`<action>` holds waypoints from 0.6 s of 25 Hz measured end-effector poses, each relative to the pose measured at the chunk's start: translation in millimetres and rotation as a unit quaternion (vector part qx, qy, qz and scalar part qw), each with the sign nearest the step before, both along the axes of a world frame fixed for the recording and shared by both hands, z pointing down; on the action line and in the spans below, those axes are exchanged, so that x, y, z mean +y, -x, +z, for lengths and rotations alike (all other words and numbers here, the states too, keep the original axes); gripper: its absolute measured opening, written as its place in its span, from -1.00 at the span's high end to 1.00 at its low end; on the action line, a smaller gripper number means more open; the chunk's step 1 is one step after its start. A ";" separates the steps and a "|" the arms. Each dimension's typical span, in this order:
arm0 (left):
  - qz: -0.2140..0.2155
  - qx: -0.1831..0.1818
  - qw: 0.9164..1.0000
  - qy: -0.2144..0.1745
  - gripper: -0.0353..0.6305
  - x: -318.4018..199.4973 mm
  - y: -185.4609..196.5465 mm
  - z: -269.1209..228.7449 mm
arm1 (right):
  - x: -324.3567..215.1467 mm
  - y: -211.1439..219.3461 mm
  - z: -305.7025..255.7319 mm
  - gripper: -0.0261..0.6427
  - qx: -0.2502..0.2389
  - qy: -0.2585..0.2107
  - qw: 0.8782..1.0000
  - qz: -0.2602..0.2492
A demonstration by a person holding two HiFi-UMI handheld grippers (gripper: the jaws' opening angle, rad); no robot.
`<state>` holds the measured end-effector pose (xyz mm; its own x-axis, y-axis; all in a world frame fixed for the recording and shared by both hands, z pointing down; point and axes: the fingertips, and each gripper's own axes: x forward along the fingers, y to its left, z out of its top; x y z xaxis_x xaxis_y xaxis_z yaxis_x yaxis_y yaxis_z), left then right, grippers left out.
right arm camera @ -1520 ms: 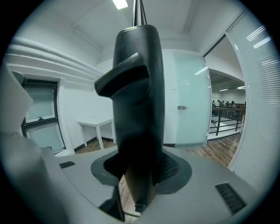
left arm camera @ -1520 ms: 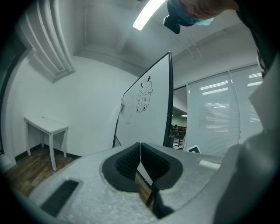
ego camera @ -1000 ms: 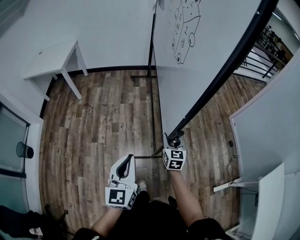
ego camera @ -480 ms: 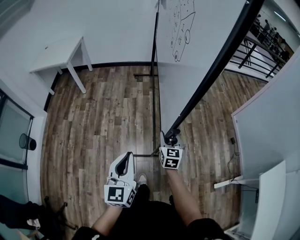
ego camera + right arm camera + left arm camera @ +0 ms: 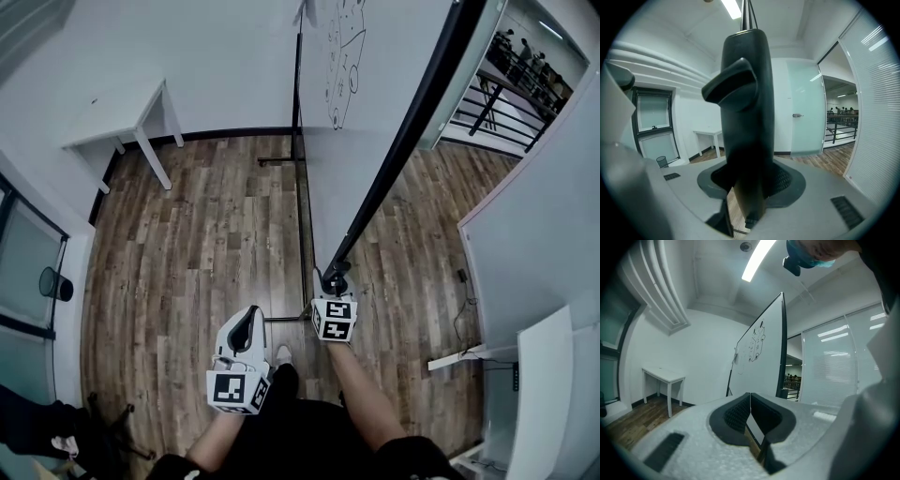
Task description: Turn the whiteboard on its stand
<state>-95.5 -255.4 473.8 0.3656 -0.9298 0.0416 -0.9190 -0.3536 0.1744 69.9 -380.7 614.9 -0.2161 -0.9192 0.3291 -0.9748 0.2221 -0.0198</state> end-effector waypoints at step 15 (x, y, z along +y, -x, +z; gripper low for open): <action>-0.014 -0.005 1.000 -0.008 0.84 124.8 -11.6 2.5 | 110.4 -4.0 -1.3 0.42 -0.002 -0.006 1.000 -0.009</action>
<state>-83.9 -130.5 476.3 0.3392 -0.9402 0.0296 -0.9303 -0.3306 0.1587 73.9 -270.4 613.6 -0.2341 -0.9193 0.3164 -0.9706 0.2400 -0.0209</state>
